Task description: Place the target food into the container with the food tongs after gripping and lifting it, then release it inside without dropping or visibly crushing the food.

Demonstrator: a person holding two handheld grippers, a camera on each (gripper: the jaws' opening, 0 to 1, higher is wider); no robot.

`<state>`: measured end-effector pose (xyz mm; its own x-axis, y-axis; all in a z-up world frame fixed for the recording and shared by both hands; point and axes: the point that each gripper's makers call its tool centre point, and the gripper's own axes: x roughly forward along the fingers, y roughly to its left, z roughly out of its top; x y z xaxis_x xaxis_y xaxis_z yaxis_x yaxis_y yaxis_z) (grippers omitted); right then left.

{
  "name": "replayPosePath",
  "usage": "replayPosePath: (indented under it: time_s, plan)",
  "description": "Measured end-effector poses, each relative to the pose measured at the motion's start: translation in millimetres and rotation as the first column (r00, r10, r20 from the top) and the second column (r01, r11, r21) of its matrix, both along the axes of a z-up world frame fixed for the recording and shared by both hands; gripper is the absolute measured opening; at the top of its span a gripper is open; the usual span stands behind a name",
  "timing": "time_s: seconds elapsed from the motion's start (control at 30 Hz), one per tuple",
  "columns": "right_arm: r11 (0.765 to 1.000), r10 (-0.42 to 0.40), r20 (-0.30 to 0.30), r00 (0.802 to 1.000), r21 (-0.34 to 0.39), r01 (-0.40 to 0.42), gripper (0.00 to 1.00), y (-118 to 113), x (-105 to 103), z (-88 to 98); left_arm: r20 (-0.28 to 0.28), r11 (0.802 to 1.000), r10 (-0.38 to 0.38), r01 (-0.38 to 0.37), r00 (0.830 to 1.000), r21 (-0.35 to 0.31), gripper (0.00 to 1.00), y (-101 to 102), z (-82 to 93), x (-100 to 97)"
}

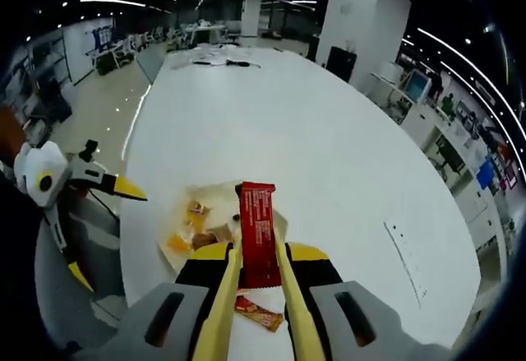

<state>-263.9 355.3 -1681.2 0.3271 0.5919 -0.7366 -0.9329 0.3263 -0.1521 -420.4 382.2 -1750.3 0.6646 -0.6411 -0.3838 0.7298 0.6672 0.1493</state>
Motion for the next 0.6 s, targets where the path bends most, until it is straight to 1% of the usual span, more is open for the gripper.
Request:
replayPosePath:
  time_s: [0.33, 0.6]
  plan:
    - [0.997, 0.082, -0.008, 0.997, -0.003, -0.082, 0.23, 37, -10, 3.9, 0.015, 1.0, 0.009, -0.009, 1.0, 0.003, 0.99, 2, 1.7, 1.9]
    - [0.994, 0.114, -0.012, 0.993, 0.005, -0.114, 0.23, 57, -14, 2.0, 0.017, 1.0, 0.013, -0.013, 1.0, 0.003, 0.99, 2, 1.8, 2.7]
